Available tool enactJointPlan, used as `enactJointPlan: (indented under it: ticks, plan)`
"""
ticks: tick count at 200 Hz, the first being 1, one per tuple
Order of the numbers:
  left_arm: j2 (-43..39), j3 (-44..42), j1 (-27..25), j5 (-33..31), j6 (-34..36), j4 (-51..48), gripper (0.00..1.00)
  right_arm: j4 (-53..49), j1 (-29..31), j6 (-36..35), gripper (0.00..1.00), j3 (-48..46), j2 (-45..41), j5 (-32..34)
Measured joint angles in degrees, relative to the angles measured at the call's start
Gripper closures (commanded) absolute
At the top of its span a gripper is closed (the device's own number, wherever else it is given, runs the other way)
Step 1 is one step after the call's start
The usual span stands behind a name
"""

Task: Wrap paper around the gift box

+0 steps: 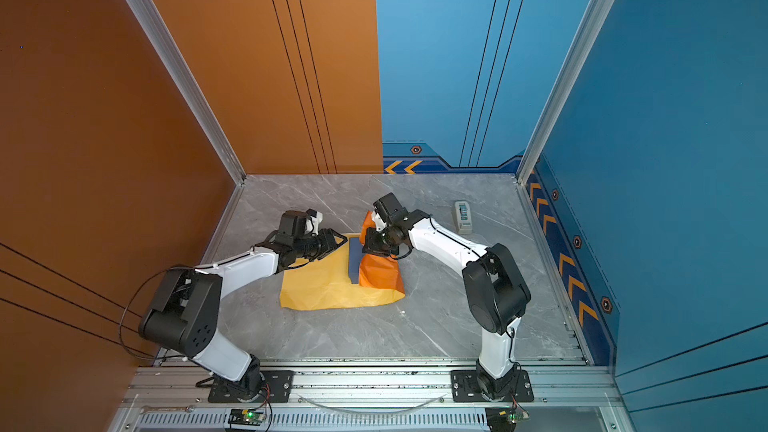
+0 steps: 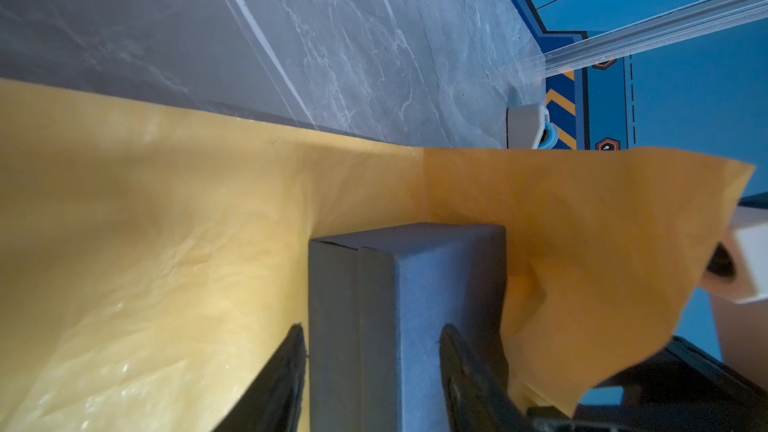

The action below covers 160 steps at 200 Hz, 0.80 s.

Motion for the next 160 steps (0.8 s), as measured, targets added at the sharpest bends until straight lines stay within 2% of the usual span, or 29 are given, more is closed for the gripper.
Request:
enactJointPlan:
  ticks: [33, 84, 139, 160]
  plan:
    - [-0.37, 0.0, -0.02, 0.72, 0.0, 0.55, 0.44, -0.07, 0.57, -0.31, 0.57, 0.0, 0.92, -0.37]
    - [-0.39, 1.16, -2.16, 3.23, 1.07, 2.89, 0.44, -0.09, 0.66, -1.57, 0.56, 0.0, 0.92, -0.35]
    - [3.23, 13.53, -5.05, 6.43, 5.53, 2.56, 0.45, -0.07, 0.66, -2.49, 0.55, 0.0, 0.92, -0.35]
    - [4.76, 15.85, -5.53, 6.71, 7.19, 1.9, 0.47, -0.04, 0.66, -2.86, 0.55, 0.0, 0.92, -0.37]
